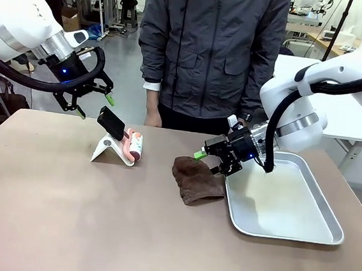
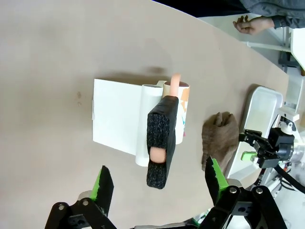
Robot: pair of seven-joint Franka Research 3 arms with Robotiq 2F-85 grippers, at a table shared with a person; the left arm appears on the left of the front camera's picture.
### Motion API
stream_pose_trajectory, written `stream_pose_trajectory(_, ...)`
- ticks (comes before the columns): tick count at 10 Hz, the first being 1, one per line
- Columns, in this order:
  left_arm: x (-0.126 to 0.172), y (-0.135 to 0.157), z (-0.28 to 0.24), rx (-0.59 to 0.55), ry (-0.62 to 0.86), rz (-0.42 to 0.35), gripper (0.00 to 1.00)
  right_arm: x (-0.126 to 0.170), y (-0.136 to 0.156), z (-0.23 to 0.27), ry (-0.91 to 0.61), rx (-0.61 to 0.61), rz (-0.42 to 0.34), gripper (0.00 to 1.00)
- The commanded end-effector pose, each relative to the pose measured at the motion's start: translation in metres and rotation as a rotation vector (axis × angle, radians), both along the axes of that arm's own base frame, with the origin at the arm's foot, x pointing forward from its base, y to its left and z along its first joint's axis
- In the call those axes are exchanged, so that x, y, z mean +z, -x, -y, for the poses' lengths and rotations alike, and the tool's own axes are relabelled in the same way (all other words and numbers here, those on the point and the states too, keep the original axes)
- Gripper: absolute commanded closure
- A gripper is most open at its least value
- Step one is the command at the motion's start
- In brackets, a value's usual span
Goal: Clean the surface of the table.
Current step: Return the Lint Roller and towel to their original positions.
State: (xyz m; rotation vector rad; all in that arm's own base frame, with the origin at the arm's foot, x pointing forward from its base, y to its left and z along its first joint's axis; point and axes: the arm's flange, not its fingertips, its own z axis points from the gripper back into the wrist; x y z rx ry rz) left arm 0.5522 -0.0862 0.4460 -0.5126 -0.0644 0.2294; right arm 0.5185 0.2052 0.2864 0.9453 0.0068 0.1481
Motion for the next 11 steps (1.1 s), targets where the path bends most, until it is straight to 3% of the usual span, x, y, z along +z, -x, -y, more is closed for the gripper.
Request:
stream_pose_trajectory(1, 0.005, 0.014, -0.007, 0.014, 0.037, 0.043, 0.00, 0.005, 0.001, 0.003, -0.024, -0.012, 0.028, 0.00)
stream_pose_trajectory(5, 0.034, 0.050, -0.022, -0.051, 0.155, 0.149, 0.00, 0.045, 0.021, 0.045, -0.079, -0.080, 0.130, 0.00)
stream_pose_trajectory(7, 0.050, 0.078, -0.040, -0.082, 0.257, 0.227, 0.00, 0.064, 0.045, 0.075, -0.253, -0.089, 0.172, 0.00)
stream_pose_trajectory(10, 0.049, 0.108, -0.075, -0.161, 0.438, 0.205, 0.00, 0.075, 0.093, 0.126, -0.631, -0.123, 0.148, 0.00)
stream_pose_trajectory(11, 0.042, 0.114, -0.092, -0.123, 0.537, 0.229, 0.00, 0.075, 0.105, 0.140, -0.655, -0.198, 0.167, 0.00)
